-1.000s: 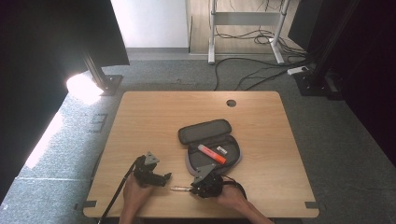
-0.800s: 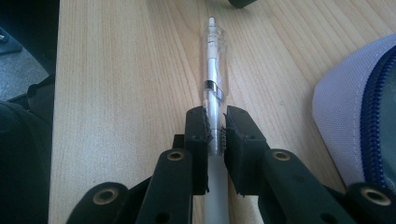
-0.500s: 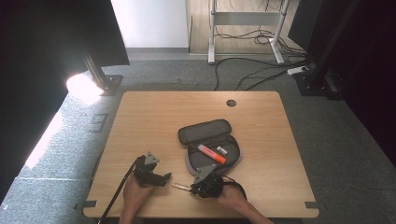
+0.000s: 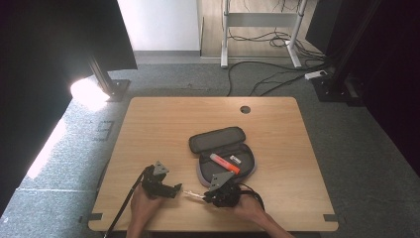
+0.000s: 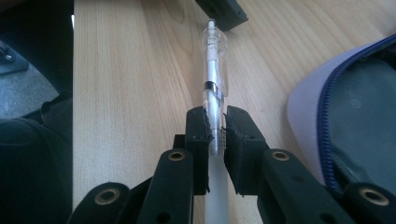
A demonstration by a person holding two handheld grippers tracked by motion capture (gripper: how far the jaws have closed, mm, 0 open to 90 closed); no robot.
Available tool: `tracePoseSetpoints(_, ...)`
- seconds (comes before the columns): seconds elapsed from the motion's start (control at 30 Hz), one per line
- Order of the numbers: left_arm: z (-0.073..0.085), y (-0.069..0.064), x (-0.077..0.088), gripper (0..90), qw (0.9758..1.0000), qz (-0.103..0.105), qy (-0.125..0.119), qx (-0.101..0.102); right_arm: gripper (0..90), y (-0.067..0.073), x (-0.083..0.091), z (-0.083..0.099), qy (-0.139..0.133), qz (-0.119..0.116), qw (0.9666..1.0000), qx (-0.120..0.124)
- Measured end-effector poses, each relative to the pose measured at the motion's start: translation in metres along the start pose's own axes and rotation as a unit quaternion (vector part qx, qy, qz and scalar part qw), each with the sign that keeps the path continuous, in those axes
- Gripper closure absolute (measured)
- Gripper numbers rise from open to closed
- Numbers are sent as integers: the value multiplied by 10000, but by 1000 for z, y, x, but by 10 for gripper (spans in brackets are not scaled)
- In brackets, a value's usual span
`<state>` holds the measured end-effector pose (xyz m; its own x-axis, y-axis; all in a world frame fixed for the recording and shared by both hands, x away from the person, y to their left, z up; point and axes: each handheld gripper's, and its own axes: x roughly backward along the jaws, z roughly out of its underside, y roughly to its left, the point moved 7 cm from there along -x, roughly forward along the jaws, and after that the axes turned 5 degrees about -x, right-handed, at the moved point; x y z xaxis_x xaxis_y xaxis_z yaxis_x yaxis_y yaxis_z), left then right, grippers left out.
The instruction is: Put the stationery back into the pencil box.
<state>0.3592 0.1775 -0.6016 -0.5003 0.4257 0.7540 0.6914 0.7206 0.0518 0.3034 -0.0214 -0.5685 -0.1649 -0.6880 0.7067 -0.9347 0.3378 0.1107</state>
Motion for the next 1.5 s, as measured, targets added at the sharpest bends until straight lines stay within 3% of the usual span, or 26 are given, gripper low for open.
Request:
tracePoseSetpoints(0.47, 0, 0, 0, 0, 10000, -1, -9, 11, 782, -8, 19, -7, -179, 48, 9998, -118)
tracePoseSetpoints(0.87, 0, 0, 0, 0, 10000, 1, -9, 12, 782, -20, 39, -17, -367, 224, 9989, -208)
tracePoseSetpoints(1.5, 0, 0, 0, 0, 10000, 0, -2, 1, 782, -67, 73, -23, -626, 941, 9926, -448)
